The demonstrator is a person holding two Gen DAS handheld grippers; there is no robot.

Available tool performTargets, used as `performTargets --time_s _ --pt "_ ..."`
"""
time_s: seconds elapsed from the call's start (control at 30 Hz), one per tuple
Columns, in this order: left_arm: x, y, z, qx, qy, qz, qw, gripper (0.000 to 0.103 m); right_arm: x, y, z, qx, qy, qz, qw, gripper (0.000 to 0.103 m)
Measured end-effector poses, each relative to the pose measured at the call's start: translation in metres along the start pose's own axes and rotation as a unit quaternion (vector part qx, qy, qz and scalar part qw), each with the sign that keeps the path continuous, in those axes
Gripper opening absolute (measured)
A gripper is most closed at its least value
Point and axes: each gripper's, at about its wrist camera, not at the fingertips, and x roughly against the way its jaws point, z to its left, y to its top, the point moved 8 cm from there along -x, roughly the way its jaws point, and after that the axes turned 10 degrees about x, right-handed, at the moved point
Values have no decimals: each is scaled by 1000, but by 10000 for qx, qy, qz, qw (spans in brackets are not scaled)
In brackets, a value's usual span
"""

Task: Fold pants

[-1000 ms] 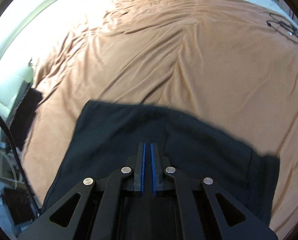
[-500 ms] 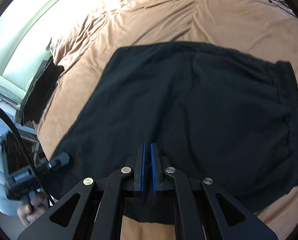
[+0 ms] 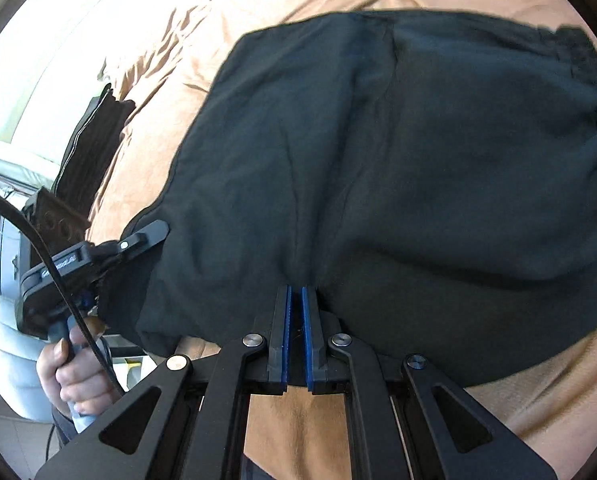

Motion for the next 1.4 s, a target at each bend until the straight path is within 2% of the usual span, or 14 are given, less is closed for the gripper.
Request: performTargets --time_s 0.1,0.2,0.3,0.4,0.5,0.8,0.87,0.9,0.93,1.0,1.13,1.23,1.4 --pt "7 -2 -6 -104 -75 -52 9999 10 13 10 -1 184 -209 -250 9993 2" --pt "10 -3 -16 -191 -126 -73 9997 9 16 14 -5 170 -237 -392 9988 2" --pt "13 -5 -37 -389 -209 -85 9990 9 2 7 -14 58 -198 -190 9996 2" --pt "14 -7 -61 -604 -281 -86 9977 9 3 2 -17 -36 38 -212 9998 2" --pt "11 -10 -86 -840 -308 -64 9960 9 17 -2 -22 -67 154 -307 9994 2" --pt "-14 -28 -148 -1475 -150 116 9889 9 77 -27 -37 -50 186 -989 9949 3" --pt "-23 -34 -158 -1578 -119 189 9872 9 91 -33 -44 -44 176 -1145 9933 8" --pt "-28 -37 -163 -1632 -107 229 9863 9 98 -39 -47 -35 143 -1231 9923 19" --pt "-33 -41 -169 -1697 -93 274 9851 9 106 -43 -51 -44 107 -1324 9911 34" --pt "-45 -49 -180 -1838 -44 362 9823 9 118 -52 -56 -84 107 -1530 9881 52" --pt "-72 -66 -196 -2084 74 566 9764 9 139 -75 -69 -211 99 -1800 9834 55" --pt "-93 -78 -205 -2240 179 733 9717 9 147 -91 -81 -352 42 -1933 9805 64" --pt "-127 -104 -210 -2482 394 1035 9623 9 152 -115 -85 -633 -26 -2140 9748 65"
